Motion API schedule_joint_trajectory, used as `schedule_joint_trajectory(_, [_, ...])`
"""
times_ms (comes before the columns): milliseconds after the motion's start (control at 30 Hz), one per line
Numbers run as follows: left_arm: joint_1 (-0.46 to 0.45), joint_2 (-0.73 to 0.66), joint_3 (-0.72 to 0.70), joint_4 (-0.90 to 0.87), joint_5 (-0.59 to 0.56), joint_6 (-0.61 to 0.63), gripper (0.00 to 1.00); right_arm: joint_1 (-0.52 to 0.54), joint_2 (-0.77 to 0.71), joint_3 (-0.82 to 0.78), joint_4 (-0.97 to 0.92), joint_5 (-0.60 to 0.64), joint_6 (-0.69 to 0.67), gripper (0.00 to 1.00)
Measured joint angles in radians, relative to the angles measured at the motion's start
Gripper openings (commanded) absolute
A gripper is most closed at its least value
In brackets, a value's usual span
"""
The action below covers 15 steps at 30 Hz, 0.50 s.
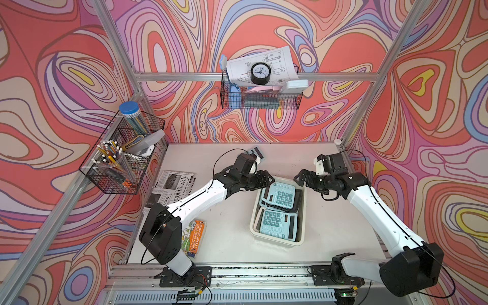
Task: Put the calculator in the storage box
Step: Place the calculator in the storage box, then adjust the storage box at the center of the board.
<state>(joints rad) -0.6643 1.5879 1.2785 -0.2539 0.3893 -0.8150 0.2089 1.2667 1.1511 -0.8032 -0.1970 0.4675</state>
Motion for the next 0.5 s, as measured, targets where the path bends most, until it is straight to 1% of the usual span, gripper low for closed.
schedule_joint_trajectory(67, [0.000,-0.033,0.007,-0.034,-0.026,0.020,0.73,0.000,-0.010,-0.013,0.000,-0.011,-0.006,0.98])
schedule_joint_trajectory(233, [0.021,-0.105,0.013,-0.114,-0.080,0.061,0.78,0.000,-0.032,-0.065,0.002,-0.055,-0.019,0.98])
schedule_joint_trajectory(333, [0.080,-0.158,-0.019,-0.129,-0.085,0.074,0.79,0.000,-0.032,-0.103,0.003,-0.090,-0.028,0.98])
schedule_joint_trajectory(500, [0.242,-0.277,-0.178,-0.131,-0.057,0.074,0.82,0.000,-0.028,-0.148,0.029,-0.195,-0.033,0.97])
